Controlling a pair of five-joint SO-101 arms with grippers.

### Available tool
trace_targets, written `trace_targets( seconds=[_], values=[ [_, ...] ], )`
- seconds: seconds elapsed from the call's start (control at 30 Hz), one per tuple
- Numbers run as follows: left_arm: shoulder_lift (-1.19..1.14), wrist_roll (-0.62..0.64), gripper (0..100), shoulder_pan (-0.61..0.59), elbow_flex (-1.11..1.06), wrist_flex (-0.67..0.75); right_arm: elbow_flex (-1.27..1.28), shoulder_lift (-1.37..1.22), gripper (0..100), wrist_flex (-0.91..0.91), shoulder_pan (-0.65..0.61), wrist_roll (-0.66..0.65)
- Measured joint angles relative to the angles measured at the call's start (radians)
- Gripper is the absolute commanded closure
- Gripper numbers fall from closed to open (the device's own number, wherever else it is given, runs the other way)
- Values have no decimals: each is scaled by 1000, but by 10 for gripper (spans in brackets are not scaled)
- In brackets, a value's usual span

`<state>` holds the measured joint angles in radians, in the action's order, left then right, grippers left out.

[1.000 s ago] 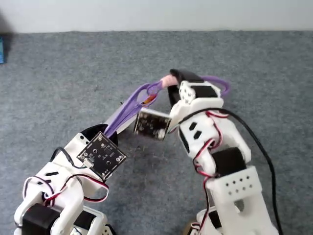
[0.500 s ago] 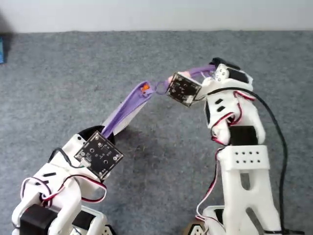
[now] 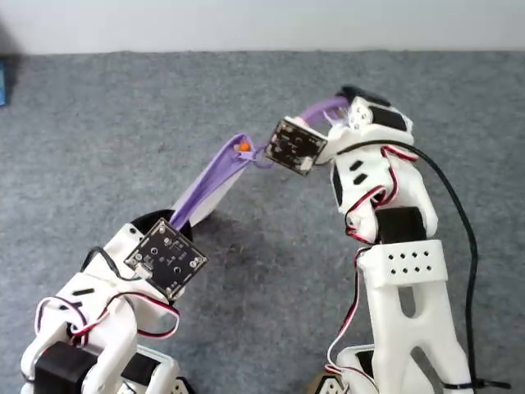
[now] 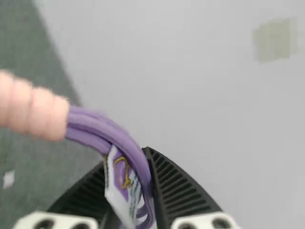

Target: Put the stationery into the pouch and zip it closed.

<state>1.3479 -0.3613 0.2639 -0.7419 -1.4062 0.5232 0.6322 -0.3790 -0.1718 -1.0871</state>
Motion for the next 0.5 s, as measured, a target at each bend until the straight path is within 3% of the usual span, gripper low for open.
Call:
trace_targets(
  seconds=[0.07,0.27,0.37,0.5],
  values=[
    [0,2,938,0,0,18,-44,0,991,32,-12,32],
    [-2,58,673,-12,-3,77,-167,-9,991,169,-74,46],
    [-3,149,655,-49,2,104,-206,-9,991,210,-98,46],
    [-3,175,653,-71,20,147,-232,-11,991,219,-107,46]
  ],
)
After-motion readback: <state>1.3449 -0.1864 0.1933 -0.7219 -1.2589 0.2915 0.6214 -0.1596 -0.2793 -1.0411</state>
